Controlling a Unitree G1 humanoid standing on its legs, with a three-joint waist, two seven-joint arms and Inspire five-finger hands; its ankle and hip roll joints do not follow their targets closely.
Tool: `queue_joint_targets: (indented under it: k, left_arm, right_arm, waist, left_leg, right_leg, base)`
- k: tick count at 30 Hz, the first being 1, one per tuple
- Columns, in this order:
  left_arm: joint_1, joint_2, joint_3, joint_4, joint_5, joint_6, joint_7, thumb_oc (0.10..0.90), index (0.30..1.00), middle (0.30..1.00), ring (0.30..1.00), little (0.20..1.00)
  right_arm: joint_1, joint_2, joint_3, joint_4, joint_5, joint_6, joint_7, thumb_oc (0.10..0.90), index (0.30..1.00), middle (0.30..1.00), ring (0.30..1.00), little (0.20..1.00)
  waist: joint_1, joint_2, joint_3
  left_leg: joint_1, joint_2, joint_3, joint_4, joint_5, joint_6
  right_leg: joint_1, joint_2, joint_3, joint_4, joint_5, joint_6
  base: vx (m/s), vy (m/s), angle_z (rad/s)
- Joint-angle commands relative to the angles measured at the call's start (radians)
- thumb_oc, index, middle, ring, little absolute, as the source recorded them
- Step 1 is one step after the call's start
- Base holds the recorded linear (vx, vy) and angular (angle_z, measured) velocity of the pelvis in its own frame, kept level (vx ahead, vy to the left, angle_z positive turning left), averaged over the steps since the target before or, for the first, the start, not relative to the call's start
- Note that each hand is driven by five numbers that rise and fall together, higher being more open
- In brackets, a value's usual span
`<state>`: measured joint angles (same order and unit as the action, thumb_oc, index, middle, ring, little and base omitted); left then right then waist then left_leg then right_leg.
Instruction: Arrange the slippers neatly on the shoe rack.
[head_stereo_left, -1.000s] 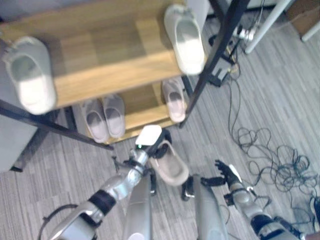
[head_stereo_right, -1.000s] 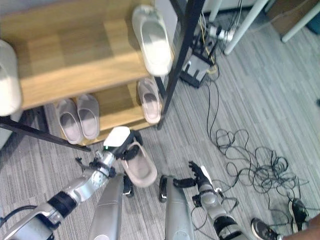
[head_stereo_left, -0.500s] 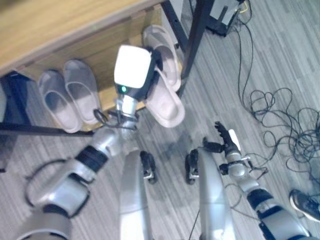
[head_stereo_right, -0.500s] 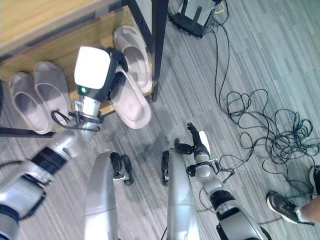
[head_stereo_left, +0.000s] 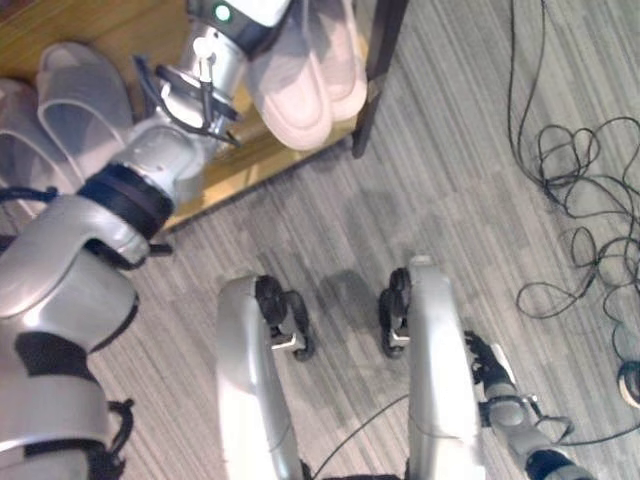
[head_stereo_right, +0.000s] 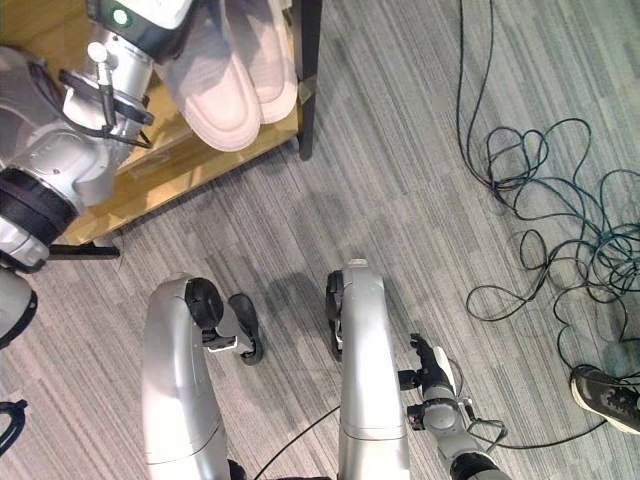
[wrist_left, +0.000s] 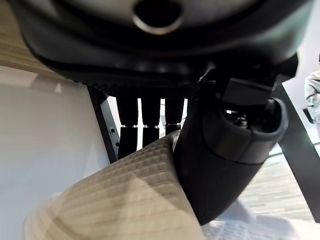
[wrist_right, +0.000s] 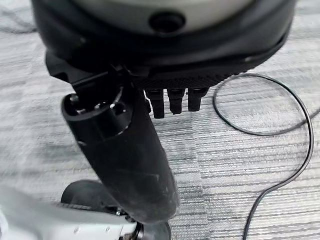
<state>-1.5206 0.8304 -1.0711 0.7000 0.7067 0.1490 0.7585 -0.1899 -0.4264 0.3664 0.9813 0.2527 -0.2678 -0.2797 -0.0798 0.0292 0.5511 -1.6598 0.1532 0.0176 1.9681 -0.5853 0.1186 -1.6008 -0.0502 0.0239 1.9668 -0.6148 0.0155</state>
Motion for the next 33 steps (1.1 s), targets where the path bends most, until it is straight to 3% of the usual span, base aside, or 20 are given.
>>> queue_joint_targets:
  k: [1, 8, 15, 25, 28, 30, 31, 33]
  left_arm:
    - [-0.192, 0.054, 0.007, 0.009, -0.06, 0.012, 0.066, 0.4, 0.3, 0.3, 0.3, 0.3]
    - [-0.174, 0.073, -0.014, 0.073, -0.073, 0.019, 0.06, 0.4, 0.3, 0.3, 0.3, 0.3]
    - [-0.153, 0.083, -0.018, 0.163, -0.113, 0.029, 0.062, 0.4, 0.3, 0.3, 0.3, 0.3]
    - [-0.125, 0.038, 0.015, 0.138, -0.181, -0.016, 0.086, 0.4, 0.3, 0.3, 0.3, 0.3]
    - [-0.16, -0.014, -0.054, 0.139, -0.11, -0.003, 0.041, 0.4, 0.3, 0.3, 0.3, 0.3]
    - [-0.175, -0.044, -0.067, 0.171, -0.103, 0.004, 0.006, 0.4, 0.3, 0.3, 0.3, 0.3]
    - [-0.179, -0.062, -0.065, 0.206, -0.107, 0.013, -0.019, 0.8, 0.9, 0.9, 0.9, 0.9]
    - [-0.19, -0.109, -0.042, 0.288, -0.136, 0.032, -0.066, 0.8, 0.9, 0.9, 0.9, 0.9]
  right_arm:
    - [0.035, 0.045, -0.051, -0.08, 0.066, -0.057, -0.005, 0.8, 0.9, 0.9, 0.9, 0.9]
    - [0.012, 0.059, -0.026, -0.062, 0.117, -0.056, 0.005, 0.8, 0.9, 0.9, 0.9, 0.9]
    - [0.022, 0.059, -0.004, -0.079, 0.142, -0.081, -0.001, 0.8, 0.9, 0.9, 0.9, 0.9]
    - [0.041, 0.078, 0.008, -0.077, 0.168, -0.087, -0.003, 0.8, 0.9, 0.9, 0.9, 0.9]
    - [0.025, 0.068, 0.005, -0.067, 0.189, -0.09, 0.0, 0.8, 0.9, 0.9, 0.9, 0.9]
    - [0.0, 0.081, -0.008, -0.079, 0.269, -0.1, 0.017, 0.8, 0.9, 0.9, 0.9, 0.9]
    - [-0.007, 0.078, -0.026, -0.091, 0.325, -0.107, 0.029, 0.8, 0.9, 0.9, 0.9, 0.9]
    - [-0.022, 0.085, -0.056, -0.135, 0.414, -0.128, 0.05, 0.8, 0.9, 0.9, 0.9, 0.9]
  waist:
    - [-0.011, -0.037, -0.031]
    - [-0.007, -0.044, -0.031]
    - [0.0, -0.078, -0.031]
    - [0.007, -0.109, -0.031]
    - [-0.001, -0.108, -0.031]
    - [-0.006, -0.11, -0.031]
    - [-0.009, -0.111, -0.031]
    - [-0.018, -0.116, -0.031]
  left_leg:
    - [0.09, -0.042, -0.112, 0.077, -0.207, 0.017]
    - [0.09, -0.049, -0.111, 0.134, -0.229, 0.016]
    - [0.09, -0.043, -0.108, 0.137, -0.228, 0.011]
    - [0.09, -0.047, -0.117, 0.129, -0.227, 0.014]
    - [0.09, -0.05, -0.121, 0.131, -0.226, 0.012]
    - [0.09, -0.047, -0.118, 0.133, -0.226, 0.012]
    - [0.09, -0.046, -0.116, 0.132, -0.225, 0.013]
    - [0.09, -0.046, -0.112, 0.133, -0.223, 0.014]
  right_leg:
    - [0.034, -0.029, 0.066, 0.029, -0.037, -0.018]
    - [0.031, -0.041, 0.089, 0.086, -0.056, -0.021]
    - [0.031, -0.053, 0.101, 0.1, -0.06, -0.036]
    - [0.031, -0.06, 0.1, 0.097, -0.061, -0.045]
    - [0.031, -0.058, 0.099, 0.103, -0.067, -0.049]
    - [0.031, -0.057, 0.104, 0.106, -0.069, -0.054]
    - [0.031, -0.056, 0.107, 0.107, -0.069, -0.054]
    - [0.031, -0.054, 0.112, 0.111, -0.068, -0.055]
  base:
    - [0.06, 0.002, 0.06]
    - [0.03, 0.014, 0.08]
    - [-0.01, -0.004, 0.0]
    - [-0.03, -0.005, 0.0]
    - [0.0, 0.0, 0.0]
    - [0.0, 0.0, 0.0]
    - [0.0, 0.0, 0.0]
    - [0.0, 0.0, 0.0]
